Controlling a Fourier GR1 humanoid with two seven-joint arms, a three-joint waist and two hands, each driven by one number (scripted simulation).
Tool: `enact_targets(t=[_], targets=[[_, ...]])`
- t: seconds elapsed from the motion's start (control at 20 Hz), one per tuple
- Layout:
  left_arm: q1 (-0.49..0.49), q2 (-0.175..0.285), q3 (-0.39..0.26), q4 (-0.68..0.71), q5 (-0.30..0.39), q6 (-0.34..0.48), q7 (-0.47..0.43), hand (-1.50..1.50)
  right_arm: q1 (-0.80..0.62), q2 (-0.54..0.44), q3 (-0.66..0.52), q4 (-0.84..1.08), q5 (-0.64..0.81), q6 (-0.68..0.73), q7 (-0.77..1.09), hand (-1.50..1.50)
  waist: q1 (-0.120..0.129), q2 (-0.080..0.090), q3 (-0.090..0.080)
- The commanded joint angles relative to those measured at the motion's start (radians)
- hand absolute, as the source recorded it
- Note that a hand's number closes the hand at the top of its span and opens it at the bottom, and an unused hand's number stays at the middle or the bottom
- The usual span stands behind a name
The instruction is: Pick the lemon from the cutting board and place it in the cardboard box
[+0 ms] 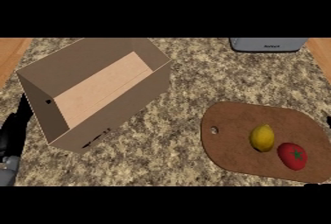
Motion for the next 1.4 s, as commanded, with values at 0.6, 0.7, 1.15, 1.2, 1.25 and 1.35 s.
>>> enact_targets(t=[0.6, 0.7, 1.15, 1.2, 1.25, 1.35], targets=[[0.034, -0.023, 0.045, -0.06, -0.043, -0.05, 0.03, 0.0, -0.297, -0.086, 0.173, -0.051, 0.137, 0.379, 0.564, -1.5, 0.011, -0.001, 0.002], [-0.037, -0.023, 0.088, 0.059, -0.054, -0.076, -0.009, 0.0, -0.298, -0.015, 0.226, -0.077, 0.228, 0.319, 0.627, -1.5, 0.005, 0.0, 0.001], [-0.005, -0.112, 0.116, -0.023, -0.16, -0.086, 0.052, 0.0, -0.347, 0.052, 0.162, 0.032, 0.338, 0.406, 0.536, -1.5, 0.003, -0.001, 0.002], [0.007, -0.092, 0.145, -0.04, -0.137, -0.122, 0.052, 0.0, -0.309, 0.07, 0.177, -0.099, 0.334, 0.428, 0.64, -1.5, 0.001, -0.002, 0.001], [-0.077, -0.125, 0.166, 0.143, -0.141, -0.132, -0.053, 0.0, -0.363, 0.05, 0.129, -0.048, 0.292, 0.477, 0.614, -1.5, -0.002, 0.0, 0.001], [-0.023, -0.137, 0.165, 0.067, -0.172, -0.126, -0.043, 0.0, -0.414, 0.098, 0.126, 0.047, 0.34, 0.452, 0.562, -1.5, 0.005, 0.0, 0.001]])
